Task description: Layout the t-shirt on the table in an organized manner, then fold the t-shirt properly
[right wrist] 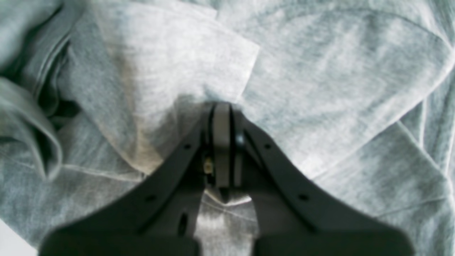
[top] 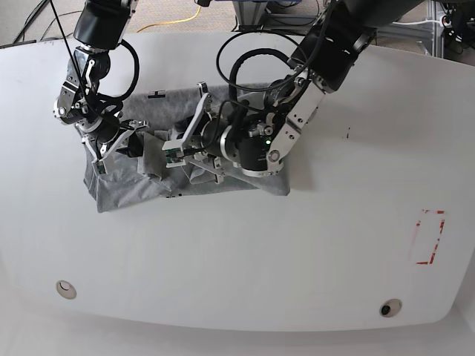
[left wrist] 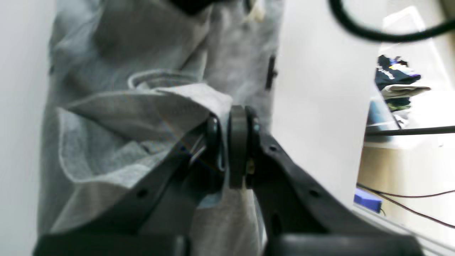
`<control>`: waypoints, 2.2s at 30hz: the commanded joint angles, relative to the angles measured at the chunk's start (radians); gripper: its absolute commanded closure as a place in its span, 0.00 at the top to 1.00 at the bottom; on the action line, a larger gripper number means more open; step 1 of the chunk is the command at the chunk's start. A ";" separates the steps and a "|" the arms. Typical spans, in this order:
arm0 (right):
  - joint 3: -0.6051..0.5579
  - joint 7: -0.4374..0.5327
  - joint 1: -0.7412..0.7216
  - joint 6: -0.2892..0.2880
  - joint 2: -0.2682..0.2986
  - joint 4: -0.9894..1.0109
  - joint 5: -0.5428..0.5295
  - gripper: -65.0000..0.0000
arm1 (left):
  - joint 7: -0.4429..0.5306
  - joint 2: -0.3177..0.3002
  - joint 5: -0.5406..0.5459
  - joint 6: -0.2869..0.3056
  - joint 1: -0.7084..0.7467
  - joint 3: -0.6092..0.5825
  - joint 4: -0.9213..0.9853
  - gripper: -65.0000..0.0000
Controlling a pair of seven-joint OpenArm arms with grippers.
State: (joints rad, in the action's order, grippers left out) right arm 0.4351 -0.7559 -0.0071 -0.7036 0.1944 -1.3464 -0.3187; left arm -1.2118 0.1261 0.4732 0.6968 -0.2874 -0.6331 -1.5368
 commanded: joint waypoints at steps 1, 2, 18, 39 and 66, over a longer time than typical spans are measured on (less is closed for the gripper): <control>0.000 -0.046 -0.001 0.005 0.006 -0.003 0.036 0.02 | 0.020 0.031 0.020 0.001 -0.034 -0.011 0.020 0.06; 0.000 -0.046 -0.001 0.005 0.006 -0.003 0.036 0.02 | 0.020 0.031 0.020 0.001 -0.037 -0.014 0.028 0.06; 0.000 -0.046 -0.001 0.005 0.010 -0.003 0.033 0.02 | 0.020 0.031 0.020 0.001 -0.039 -0.032 0.034 0.72; -0.005 -0.046 -0.003 0.005 0.009 -0.003 0.033 0.02 | 0.020 -0.079 -0.090 0.001 -0.077 0.181 -0.060 0.80; -0.006 -0.046 -0.003 0.005 0.004 0.000 0.034 0.02 | 0.280 -0.029 -0.258 0.001 -0.059 0.147 0.149 0.60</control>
State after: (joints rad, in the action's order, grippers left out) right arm 0.4313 -0.7555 -0.0074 -0.7036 0.1940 -1.3460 -0.3191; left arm -0.9688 0.0788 0.2295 0.6971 -0.3145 -0.4896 -1.4021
